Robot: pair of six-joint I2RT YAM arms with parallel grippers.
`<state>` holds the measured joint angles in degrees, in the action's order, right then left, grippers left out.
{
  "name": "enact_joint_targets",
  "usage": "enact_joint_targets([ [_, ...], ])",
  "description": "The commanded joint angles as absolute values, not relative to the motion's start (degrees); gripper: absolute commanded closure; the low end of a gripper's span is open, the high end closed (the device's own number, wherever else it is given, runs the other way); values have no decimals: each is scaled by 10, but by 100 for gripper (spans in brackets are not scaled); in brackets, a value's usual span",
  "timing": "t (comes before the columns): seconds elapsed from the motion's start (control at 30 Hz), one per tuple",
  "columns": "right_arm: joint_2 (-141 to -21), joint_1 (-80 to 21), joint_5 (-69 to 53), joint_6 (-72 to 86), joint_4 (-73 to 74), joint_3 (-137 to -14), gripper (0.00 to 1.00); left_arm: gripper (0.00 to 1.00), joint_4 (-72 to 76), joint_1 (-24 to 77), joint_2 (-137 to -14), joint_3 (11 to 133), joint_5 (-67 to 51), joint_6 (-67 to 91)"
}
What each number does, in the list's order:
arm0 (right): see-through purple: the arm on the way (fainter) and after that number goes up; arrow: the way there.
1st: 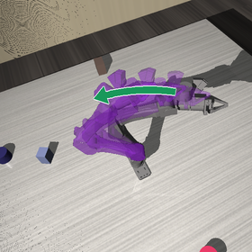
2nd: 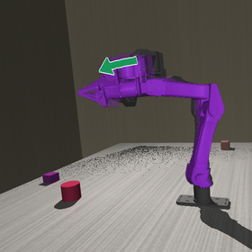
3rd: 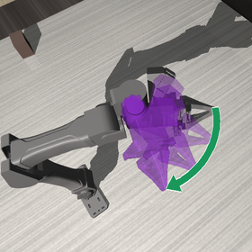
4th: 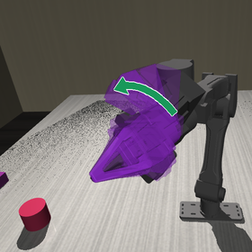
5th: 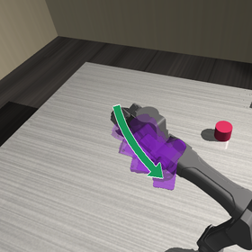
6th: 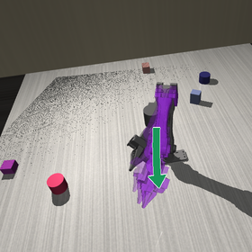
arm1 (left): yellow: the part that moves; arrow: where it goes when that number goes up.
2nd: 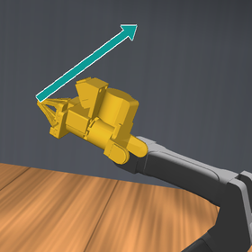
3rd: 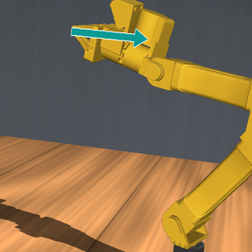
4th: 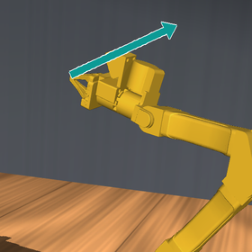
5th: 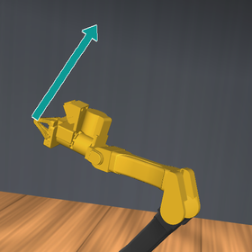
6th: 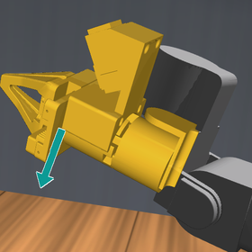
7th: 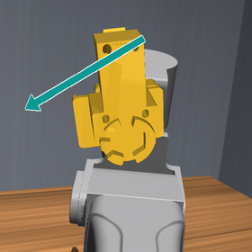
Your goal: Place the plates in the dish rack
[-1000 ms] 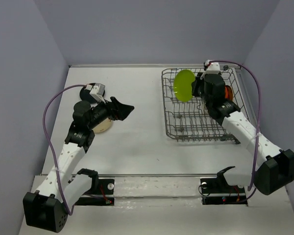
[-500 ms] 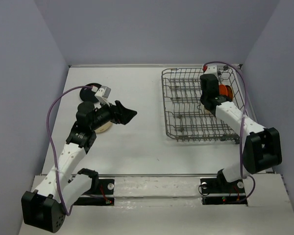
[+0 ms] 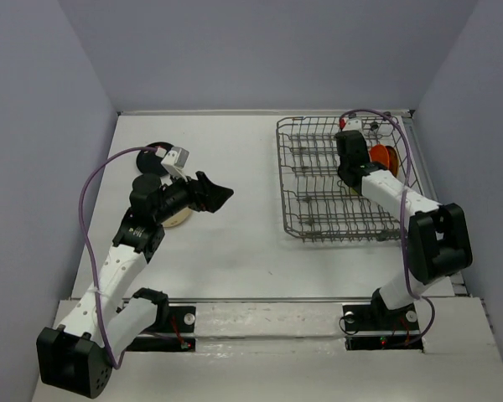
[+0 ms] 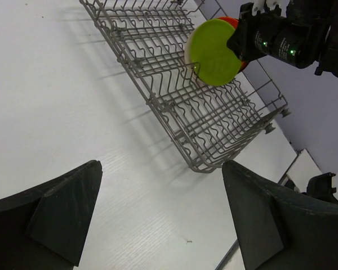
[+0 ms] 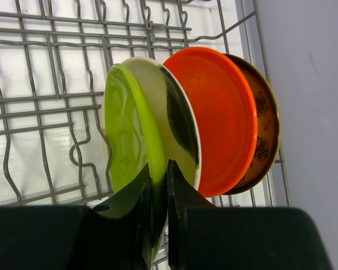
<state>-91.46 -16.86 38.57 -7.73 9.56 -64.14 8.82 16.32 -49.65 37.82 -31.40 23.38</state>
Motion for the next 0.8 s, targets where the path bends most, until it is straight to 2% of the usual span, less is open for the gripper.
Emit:
enact_joint_targets([
  [0.0, -901, -173, 366, -62, 76, -658, 93, 1, 96, 163, -489, 396, -316, 225],
  [0.33, -803, -184, 378, -65, 88, -677, 93, 1, 99, 158, -497, 396, -316, 229],
  [0.77, -882, -184, 373, -67, 76, -665, 93, 1, 100, 154, -497, 395, -311, 229],
])
